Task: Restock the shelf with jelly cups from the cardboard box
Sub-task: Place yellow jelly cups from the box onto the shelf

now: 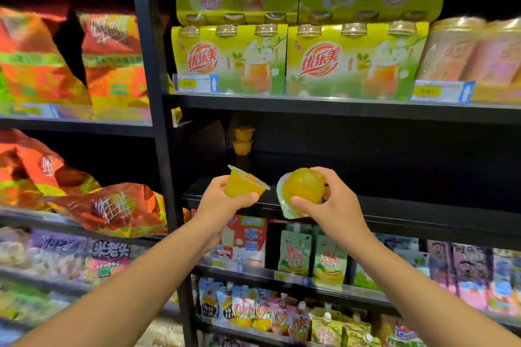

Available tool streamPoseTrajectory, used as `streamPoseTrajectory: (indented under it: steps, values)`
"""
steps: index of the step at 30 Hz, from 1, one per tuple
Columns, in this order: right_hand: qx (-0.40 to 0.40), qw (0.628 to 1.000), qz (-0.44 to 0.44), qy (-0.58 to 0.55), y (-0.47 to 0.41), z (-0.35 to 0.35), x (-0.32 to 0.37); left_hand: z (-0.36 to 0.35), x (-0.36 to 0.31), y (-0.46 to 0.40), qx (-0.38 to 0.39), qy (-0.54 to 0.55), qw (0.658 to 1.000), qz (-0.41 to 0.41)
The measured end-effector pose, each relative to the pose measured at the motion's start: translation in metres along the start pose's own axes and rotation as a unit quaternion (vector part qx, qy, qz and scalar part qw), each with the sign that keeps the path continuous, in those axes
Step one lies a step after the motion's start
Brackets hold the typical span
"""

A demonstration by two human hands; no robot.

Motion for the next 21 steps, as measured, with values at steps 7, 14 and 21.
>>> streamPoseTrajectory:
  steps: [7, 14, 21]
  values:
    - [-0.026, 0.999, -0.010, 0.022, -0.034, 0.002, 0.008, -0.004, -0.002, -0.032, 0.025, -0.041, 0.999, 0.008]
    - [-0.055, 0.990, -0.016, 0.128, -0.066, -0.013, 0.018, 0.005, 0.008, -0.061, 0.057, -0.016, 0.998, -0.021]
    - [-0.063, 0.996, -0.034, 0.047, -0.096, -0.041, 0.034, 0.012, 0.014, -0.089, 0.083, -0.015, 0.996, -0.008]
Point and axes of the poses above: each hand's wrist, its own y-axis away from the middle knuckle, its own z-axis out of the back of the hand, x = y × z, the point moved 4 cm from there along -y, towards the middle knuckle, and after that the axes turned 6 degrees about y, right-handed, at the moved point
